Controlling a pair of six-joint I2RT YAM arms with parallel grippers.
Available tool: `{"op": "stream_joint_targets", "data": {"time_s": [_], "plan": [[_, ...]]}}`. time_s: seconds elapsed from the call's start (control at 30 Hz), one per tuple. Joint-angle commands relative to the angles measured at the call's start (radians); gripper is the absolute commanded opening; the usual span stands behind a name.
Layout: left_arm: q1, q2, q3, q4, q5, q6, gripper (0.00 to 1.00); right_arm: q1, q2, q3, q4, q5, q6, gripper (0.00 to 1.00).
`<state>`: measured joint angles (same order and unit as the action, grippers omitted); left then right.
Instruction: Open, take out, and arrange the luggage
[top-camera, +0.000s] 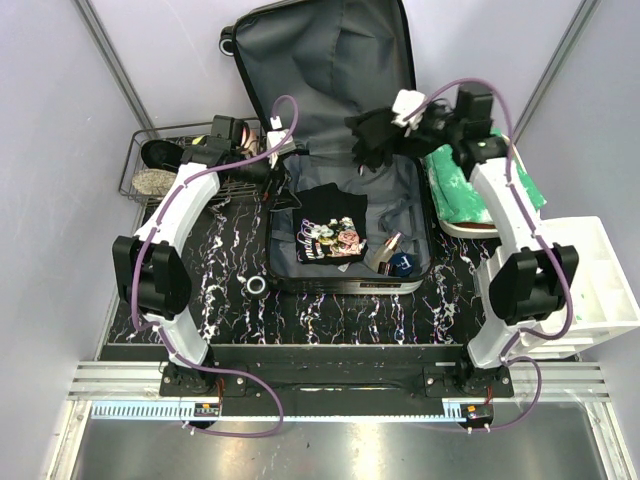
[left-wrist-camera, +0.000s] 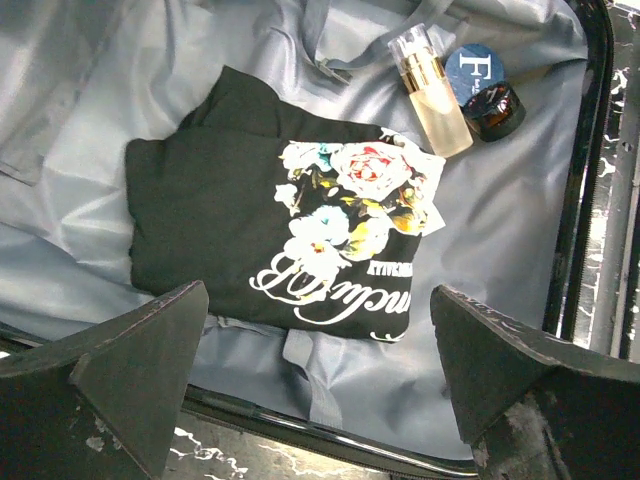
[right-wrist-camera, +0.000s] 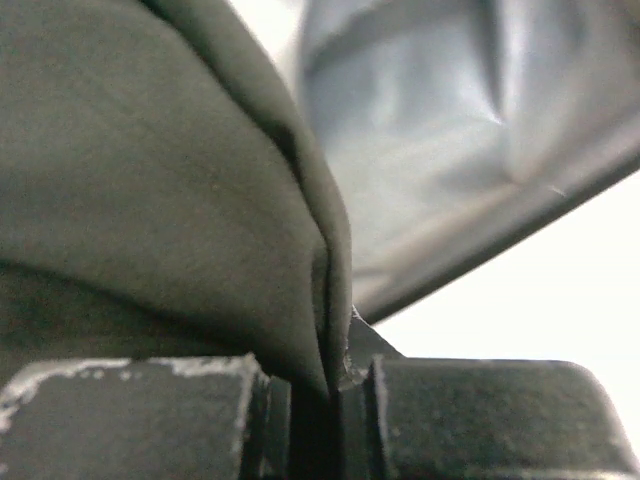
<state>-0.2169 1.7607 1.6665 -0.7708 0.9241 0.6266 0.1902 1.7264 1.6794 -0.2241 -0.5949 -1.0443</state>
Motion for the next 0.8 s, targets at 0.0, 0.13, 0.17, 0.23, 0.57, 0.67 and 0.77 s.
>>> {"op": "stream_joint_targets", "data": {"time_s": [0.0,0.13,0.17,0.23,0.57,0.67,0.77], "plan": [[-0.001,-0.024,-0.011,0.044,0.062,-0.022,0.99,-0.119,-0.053,0.130,-0.029,-0.069,-0.065,0.00],[0.001,-0.020,-0.013,0.064,0.074,-0.044,0.99,-0.271,0.007,0.238,-0.038,-0.131,-0.105,0.00],[-0.001,-0.017,-0.014,0.064,0.076,-0.047,0.99,-0.291,0.024,0.259,-0.040,-0.156,-0.114,0.00],[-0.002,-0.015,-0.013,0.062,0.075,-0.053,0.99,-0.348,0.074,0.320,-0.050,-0.186,-0.135,0.00],[-0.001,-0.024,-0.033,0.064,0.044,-0.061,0.99,-0.489,0.243,0.399,-0.173,-0.407,-0.437,0.00],[-0.002,-0.021,-0.027,0.044,0.032,-0.051,0.99,-0.491,0.268,0.375,-0.337,-0.417,-0.625,0.00],[-0.001,-0.018,-0.017,0.010,0.013,-0.036,0.99,-0.491,0.248,0.263,-0.504,-0.379,-0.864,0.00]]}}
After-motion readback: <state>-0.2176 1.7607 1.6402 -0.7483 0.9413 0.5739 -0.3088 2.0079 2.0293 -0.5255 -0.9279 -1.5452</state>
